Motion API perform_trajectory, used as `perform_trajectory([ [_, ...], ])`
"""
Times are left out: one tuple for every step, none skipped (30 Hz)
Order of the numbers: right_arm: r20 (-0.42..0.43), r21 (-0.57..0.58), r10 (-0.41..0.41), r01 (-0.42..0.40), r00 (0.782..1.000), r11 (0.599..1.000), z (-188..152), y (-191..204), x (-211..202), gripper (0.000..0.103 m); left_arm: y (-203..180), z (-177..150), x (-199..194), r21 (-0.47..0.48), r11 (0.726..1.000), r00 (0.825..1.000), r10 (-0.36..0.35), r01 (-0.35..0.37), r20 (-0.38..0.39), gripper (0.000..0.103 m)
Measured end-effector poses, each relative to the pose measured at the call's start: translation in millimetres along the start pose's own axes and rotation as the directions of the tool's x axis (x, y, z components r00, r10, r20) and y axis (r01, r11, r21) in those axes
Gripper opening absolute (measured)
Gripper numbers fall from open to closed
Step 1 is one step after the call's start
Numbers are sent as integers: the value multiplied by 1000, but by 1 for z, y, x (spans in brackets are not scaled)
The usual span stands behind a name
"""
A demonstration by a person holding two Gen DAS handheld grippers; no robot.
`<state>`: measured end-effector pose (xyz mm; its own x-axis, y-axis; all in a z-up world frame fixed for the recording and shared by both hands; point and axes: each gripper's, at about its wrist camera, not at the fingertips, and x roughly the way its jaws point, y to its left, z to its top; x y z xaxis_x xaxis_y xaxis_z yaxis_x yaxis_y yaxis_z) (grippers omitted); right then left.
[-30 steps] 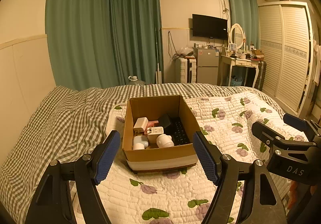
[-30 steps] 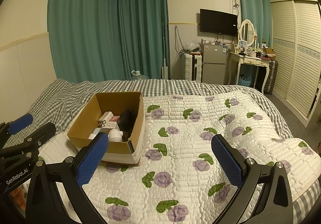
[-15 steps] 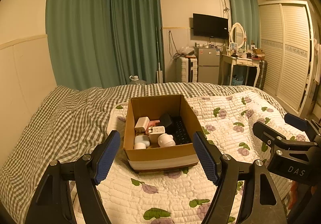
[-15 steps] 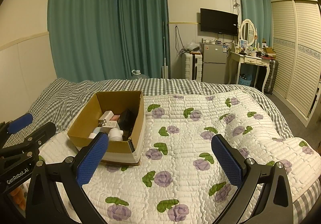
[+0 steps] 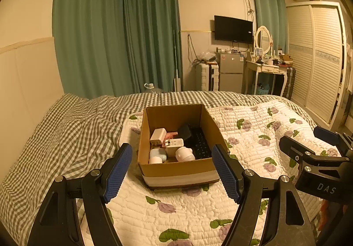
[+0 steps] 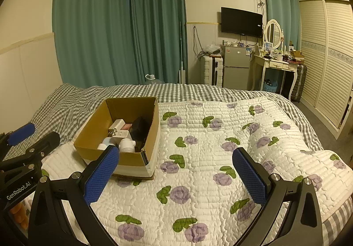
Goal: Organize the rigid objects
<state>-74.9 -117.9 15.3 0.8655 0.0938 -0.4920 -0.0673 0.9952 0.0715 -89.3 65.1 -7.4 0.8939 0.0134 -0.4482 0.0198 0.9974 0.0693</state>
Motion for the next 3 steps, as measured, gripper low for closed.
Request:
perform_trajectory([
  [0, 0, 0, 0, 1000, 1000, 0, 0, 0, 103, 0, 0, 0, 0, 1000, 1000, 1, -1, -1, 77],
  [1, 0, -1, 1, 1000, 1000, 0, 0, 0, 103, 0, 0, 0, 0, 1000, 1000, 0, 0, -3, 77],
  [2, 0, 0, 0, 1000, 1000, 0, 0, -1, 103, 0, -1, 0, -1, 1000, 1000, 0, 0, -6, 77],
])
